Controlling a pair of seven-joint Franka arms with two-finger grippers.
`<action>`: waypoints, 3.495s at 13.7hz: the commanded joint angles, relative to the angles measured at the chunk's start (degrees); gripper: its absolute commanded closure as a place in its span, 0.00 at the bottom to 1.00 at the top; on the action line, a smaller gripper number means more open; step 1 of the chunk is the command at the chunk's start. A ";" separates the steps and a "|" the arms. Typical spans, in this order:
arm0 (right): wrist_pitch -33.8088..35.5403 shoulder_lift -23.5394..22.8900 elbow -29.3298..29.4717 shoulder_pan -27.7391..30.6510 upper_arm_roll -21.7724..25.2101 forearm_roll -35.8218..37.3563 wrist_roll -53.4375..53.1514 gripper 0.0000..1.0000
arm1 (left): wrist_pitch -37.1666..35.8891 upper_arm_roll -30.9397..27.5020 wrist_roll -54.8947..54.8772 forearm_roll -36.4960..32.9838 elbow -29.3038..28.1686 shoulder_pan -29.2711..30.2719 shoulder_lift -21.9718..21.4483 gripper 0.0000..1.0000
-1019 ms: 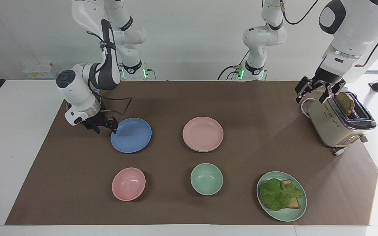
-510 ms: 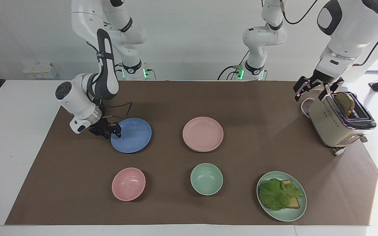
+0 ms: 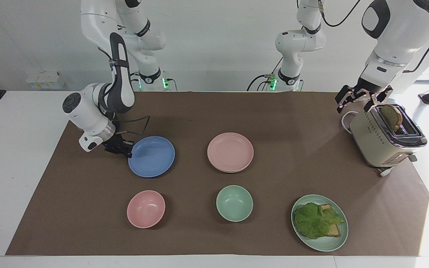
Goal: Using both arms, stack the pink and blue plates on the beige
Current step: 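Reach the right gripper to the blue plate rim and grasp it, then slide the blue plate onto the pink plate with the right gripper, then open the right gripper and pull it away from the blue plate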
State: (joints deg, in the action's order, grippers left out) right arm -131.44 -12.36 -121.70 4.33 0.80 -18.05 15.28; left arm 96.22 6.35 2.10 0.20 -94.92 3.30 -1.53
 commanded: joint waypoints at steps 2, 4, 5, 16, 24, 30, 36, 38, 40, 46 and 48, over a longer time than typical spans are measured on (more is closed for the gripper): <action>4.52 5.05 0.50 0.86 -0.54 -2.25 1.51 1.00 | -1.12 -0.10 -0.34 -0.91 0.26 0.13 -0.66 0.00; 10.13 7.34 2.78 0.24 -1.15 -2.43 -1.98 1.00 | -1.21 -0.10 -0.34 -0.91 0.26 0.04 -0.66 0.00; 11.37 8.14 3.83 -0.54 -1.94 -2.43 -4.44 1.00 | -1.12 -0.10 -0.34 -0.91 0.26 0.04 -0.66 0.00; -6.00 1.92 7.70 -24.27 -3.00 -1.20 -32.93 1.00 | -1.12 -0.10 -0.34 -0.91 0.26 0.13 -0.66 0.00; -10.32 -5.30 10.00 -29.03 -2.91 0.46 -36.81 1.00 | -1.12 -0.10 -0.34 -0.91 0.26 0.13 -0.66 0.00; -9.10 -3.90 7.63 -31.49 -2.83 3.36 -36.99 1.00 | -1.12 -0.10 -0.34 -0.91 0.26 0.13 -0.66 0.00; -6.02 -3.28 7.01 -31.49 -2.65 9.61 -37.25 1.00 | -1.12 -0.10 -0.34 -0.91 0.26 0.04 -0.66 0.00; -6.02 -3.28 7.27 -31.58 -2.74 9.61 -37.25 0.96 | -1.12 -0.10 -0.34 -0.91 0.26 0.13 -0.66 0.00; -6.10 -3.54 8.06 -31.58 -2.74 9.61 -37.34 0.23 | -1.21 -0.19 -0.34 -0.91 0.26 0.13 -0.66 0.00; 0.99 3.37 9.38 -26.42 -1.77 10.14 -37.16 0.00 | -1.21 -0.10 -0.34 -0.91 0.26 0.13 -0.66 0.00; 4.43 7.51 9.47 -21.14 -1.95 12.85 -37.16 0.00 | -1.12 -0.10 -0.34 -0.91 0.26 0.13 -0.66 0.00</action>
State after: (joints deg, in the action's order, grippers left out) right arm -130.80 -10.09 -111.22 -21.75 -0.50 -8.29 -20.50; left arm 96.16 6.27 2.10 0.20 -94.92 3.30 -1.54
